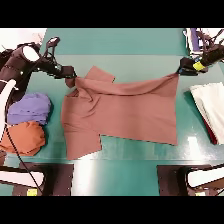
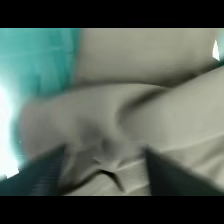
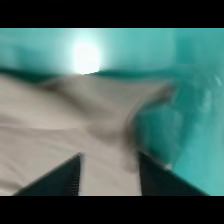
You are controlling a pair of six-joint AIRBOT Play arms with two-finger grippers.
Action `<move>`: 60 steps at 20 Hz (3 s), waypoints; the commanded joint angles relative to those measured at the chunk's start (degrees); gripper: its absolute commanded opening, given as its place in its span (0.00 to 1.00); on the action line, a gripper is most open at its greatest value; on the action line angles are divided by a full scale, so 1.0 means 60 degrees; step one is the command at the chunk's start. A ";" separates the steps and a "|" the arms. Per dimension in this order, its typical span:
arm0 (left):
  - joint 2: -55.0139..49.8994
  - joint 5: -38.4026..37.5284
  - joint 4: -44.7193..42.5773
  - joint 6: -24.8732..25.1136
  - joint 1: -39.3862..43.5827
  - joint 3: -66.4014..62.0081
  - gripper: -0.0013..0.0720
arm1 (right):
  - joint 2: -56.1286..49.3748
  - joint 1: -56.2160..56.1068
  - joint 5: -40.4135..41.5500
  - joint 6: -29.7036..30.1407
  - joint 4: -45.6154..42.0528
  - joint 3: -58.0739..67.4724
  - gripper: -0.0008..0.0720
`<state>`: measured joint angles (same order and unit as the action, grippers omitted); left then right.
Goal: Fold the shirts.
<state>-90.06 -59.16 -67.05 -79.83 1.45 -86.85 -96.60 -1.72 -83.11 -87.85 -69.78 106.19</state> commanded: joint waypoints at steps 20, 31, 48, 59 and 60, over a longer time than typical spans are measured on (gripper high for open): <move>0.4473 -0.0160 0.1111 0.0131 -0.1698 0.8338 0.85 | 0.5519 0.1596 0.0408 0.0838 0.1461 -0.6674 0.58; 0.4499 0.0437 0.1468 0.0331 -0.1698 0.8393 0.06 | 0.5632 0.1676 -0.0816 0.0776 -0.0437 -0.7031 0.58; 0.5359 0.0044 0.1494 0.0390 -0.1698 0.7756 0.06 | 0.5650 0.1727 0.0882 0.0721 0.1038 -1.2990 0.41; 0.7125 -0.1483 0.1056 0.0270 -0.1701 0.3078 0.06 | 0.7705 0.0761 0.0892 0.0729 0.0914 -0.8083 0.03; 0.7216 -0.1730 0.1056 0.0222 -0.1701 0.1861 0.06 | 0.7970 0.0765 0.0965 0.0729 0.0845 -0.6980 0.03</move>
<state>-49.87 -65.76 -60.01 -77.93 -8.73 -61.67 -53.41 3.40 -78.22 -83.44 -63.92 50.96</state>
